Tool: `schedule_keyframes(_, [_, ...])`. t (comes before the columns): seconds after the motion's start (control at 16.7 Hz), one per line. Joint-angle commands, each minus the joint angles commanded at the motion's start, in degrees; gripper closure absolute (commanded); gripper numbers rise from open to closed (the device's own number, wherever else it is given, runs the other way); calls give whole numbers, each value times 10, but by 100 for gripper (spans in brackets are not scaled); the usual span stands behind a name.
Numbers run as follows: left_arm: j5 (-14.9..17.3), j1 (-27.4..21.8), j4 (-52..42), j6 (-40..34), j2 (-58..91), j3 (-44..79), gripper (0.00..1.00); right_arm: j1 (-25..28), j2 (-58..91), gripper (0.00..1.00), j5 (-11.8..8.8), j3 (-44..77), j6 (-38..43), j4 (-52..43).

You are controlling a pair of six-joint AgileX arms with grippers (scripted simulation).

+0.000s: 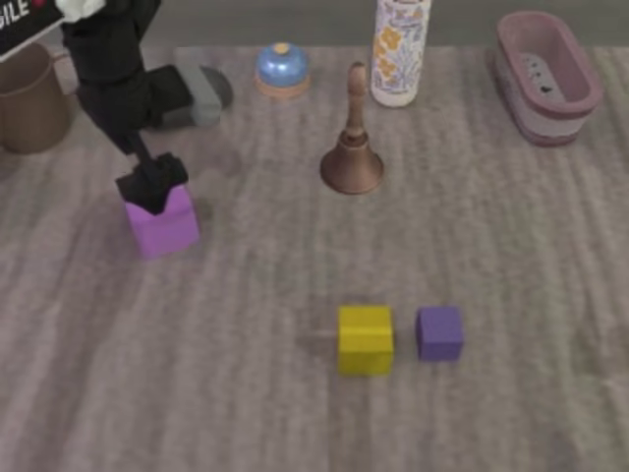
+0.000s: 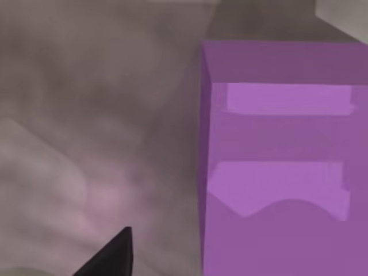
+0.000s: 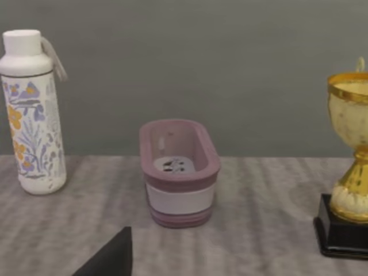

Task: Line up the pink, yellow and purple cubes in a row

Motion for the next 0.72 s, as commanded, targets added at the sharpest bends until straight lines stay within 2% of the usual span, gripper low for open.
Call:
schedule_keyframes(0.36, [0, 1, 137, 2, 36, -95, 0, 0, 0, 0, 0, 0, 0, 0])
schedule_keyframes(0.66, [0, 1, 150, 2, 41, -106, 0, 0, 0, 0, 0, 0, 0, 0])
schedule_keyframes(0.72, [0, 1, 150, 2, 41, -106, 8, 0, 0, 0, 0, 0, 0, 0])
